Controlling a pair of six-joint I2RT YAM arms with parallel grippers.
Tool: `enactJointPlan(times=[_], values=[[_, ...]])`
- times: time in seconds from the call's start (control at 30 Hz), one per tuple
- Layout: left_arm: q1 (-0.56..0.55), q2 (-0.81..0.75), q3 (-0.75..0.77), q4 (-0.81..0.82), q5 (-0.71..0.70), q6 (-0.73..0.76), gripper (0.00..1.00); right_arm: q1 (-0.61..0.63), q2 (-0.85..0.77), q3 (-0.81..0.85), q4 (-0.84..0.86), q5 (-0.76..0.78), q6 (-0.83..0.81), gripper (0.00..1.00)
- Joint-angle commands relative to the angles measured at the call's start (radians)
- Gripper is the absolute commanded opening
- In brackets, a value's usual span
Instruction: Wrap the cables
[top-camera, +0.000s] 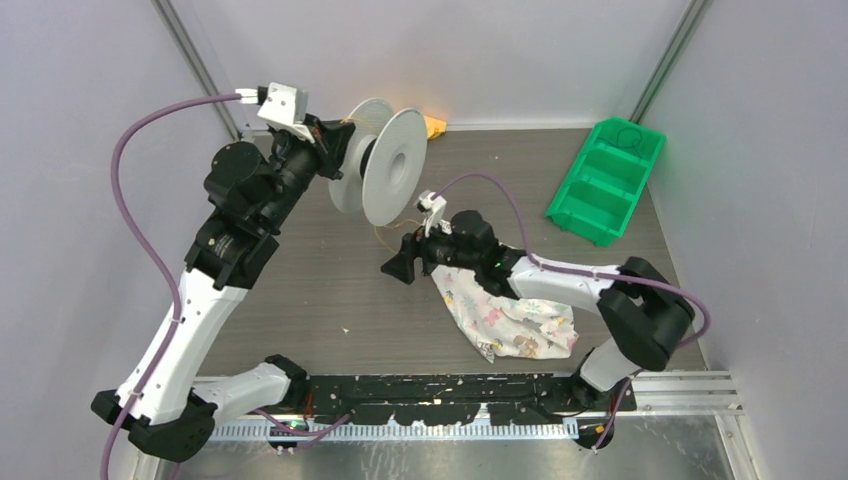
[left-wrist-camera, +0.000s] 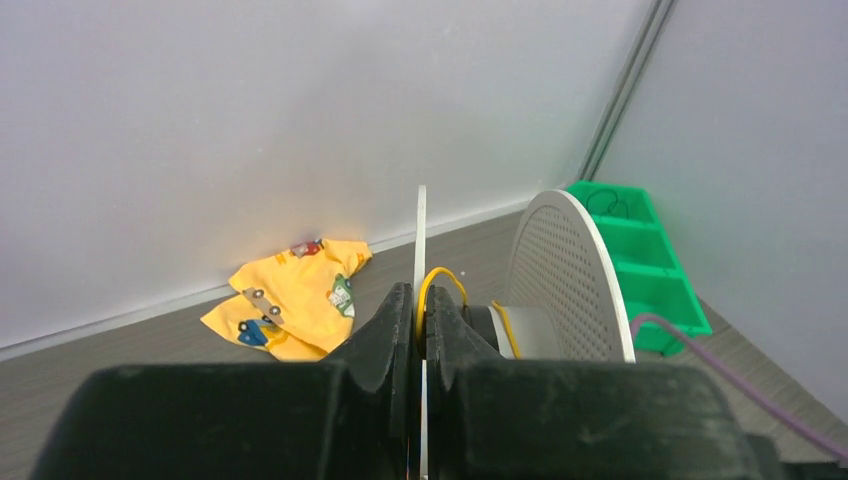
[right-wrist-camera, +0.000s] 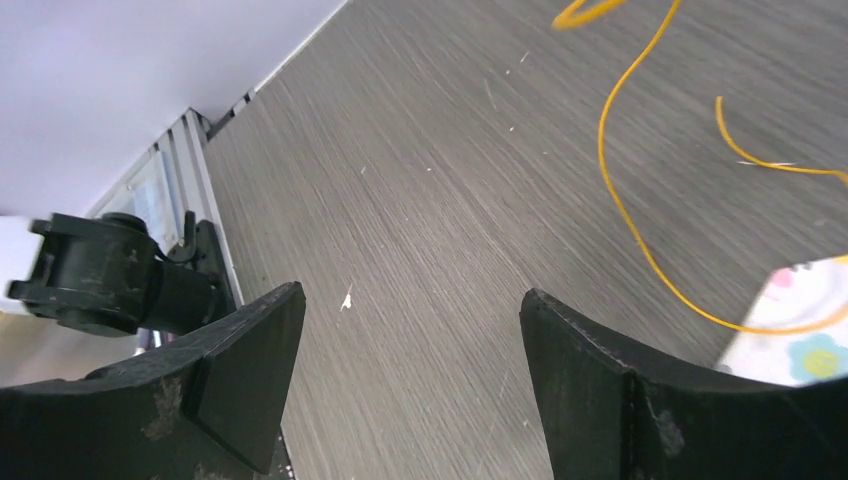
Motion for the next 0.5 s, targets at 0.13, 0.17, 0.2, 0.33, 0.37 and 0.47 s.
enactJointPlan(times=[0.13, 0.17, 0.2, 0.33, 0.37, 0.47], values=[[0.006, -0.042, 0.103, 0.109, -0.037, -0.037, 0.00, 0.051, 0.190, 0.073, 0.298, 0.155, -0.020, 0.84], [0.006, -0.045, 0.109, 0.105, -0.034, -0.035, 0.00, 0.051, 0.214, 0.084, 0.308, 0.163, -0.022, 0.84], [0.006, -0.047, 0.115, 0.101, -0.034, -0.033, 0.00, 0.051, 0.237, 0.099, 0.314, 0.162, -0.026, 0.84], [0.006, -0.058, 0.133, 0.087, -0.036, -0.022, 0.00, 0.052, 0.333, 0.155, 0.321, 0.184, -0.041, 0.84], [0.006, -0.060, 0.138, 0.084, -0.038, -0.019, 0.00, 0.052, 0.354, 0.162, 0.330, 0.196, -0.043, 0.84], [0.007, -0.066, 0.149, 0.075, -0.041, -0.014, 0.00, 0.051, 0.407, 0.191, 0.333, 0.211, -0.050, 0.84]])
